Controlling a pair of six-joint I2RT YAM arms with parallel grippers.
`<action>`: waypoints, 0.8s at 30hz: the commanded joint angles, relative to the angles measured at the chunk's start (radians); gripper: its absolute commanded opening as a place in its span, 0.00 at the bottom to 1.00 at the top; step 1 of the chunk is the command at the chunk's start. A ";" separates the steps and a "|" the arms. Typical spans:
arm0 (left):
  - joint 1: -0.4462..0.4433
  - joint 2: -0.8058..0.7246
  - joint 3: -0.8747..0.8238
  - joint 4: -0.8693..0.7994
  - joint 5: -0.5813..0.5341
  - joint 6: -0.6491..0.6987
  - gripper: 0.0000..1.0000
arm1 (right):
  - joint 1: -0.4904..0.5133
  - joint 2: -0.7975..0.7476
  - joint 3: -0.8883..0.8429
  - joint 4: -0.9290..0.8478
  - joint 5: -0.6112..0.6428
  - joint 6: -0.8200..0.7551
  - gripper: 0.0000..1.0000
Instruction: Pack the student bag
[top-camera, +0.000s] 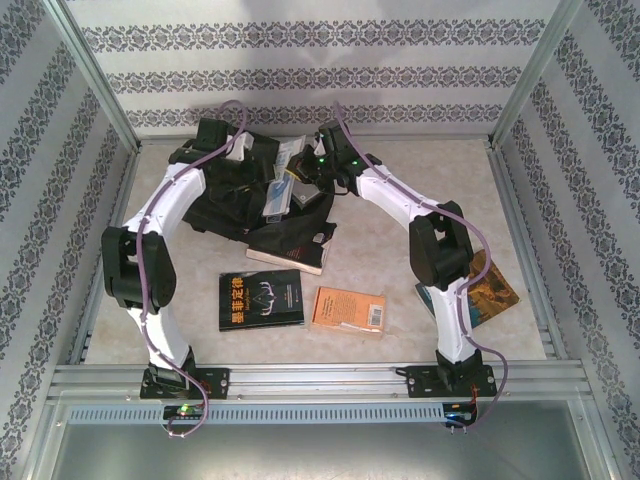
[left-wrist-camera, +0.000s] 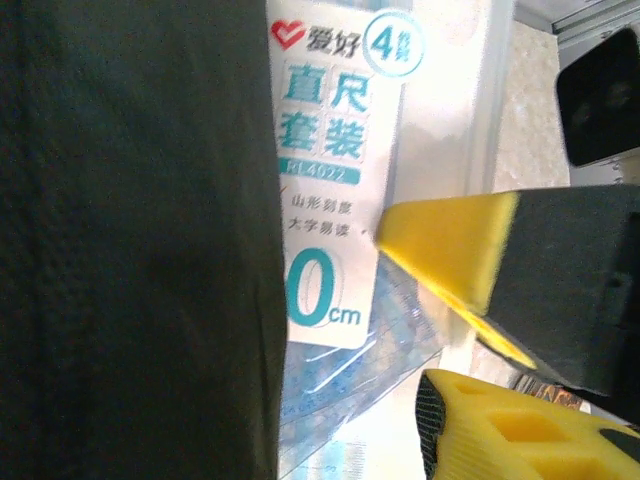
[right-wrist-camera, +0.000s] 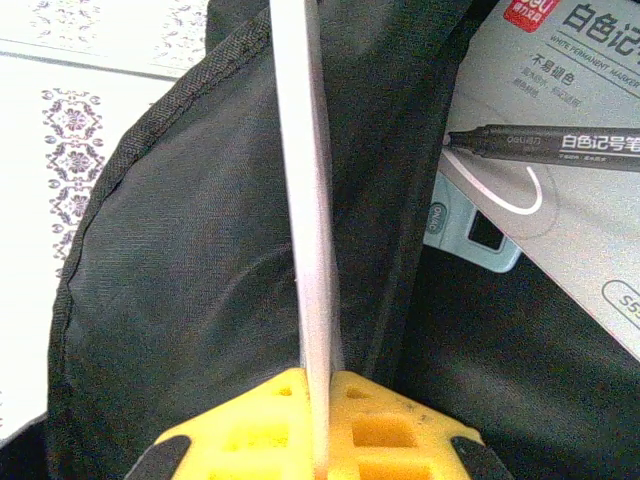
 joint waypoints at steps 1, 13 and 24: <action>0.007 0.024 0.070 -0.049 -0.025 0.037 0.55 | 0.022 -0.035 0.013 0.022 -0.014 0.004 0.00; 0.017 0.076 0.152 -0.048 -0.023 0.041 0.00 | 0.016 -0.109 -0.109 0.006 0.011 -0.047 0.00; 0.005 -0.042 0.180 -0.034 0.077 0.025 0.00 | -0.032 -0.110 -0.199 0.068 -0.041 -0.016 0.00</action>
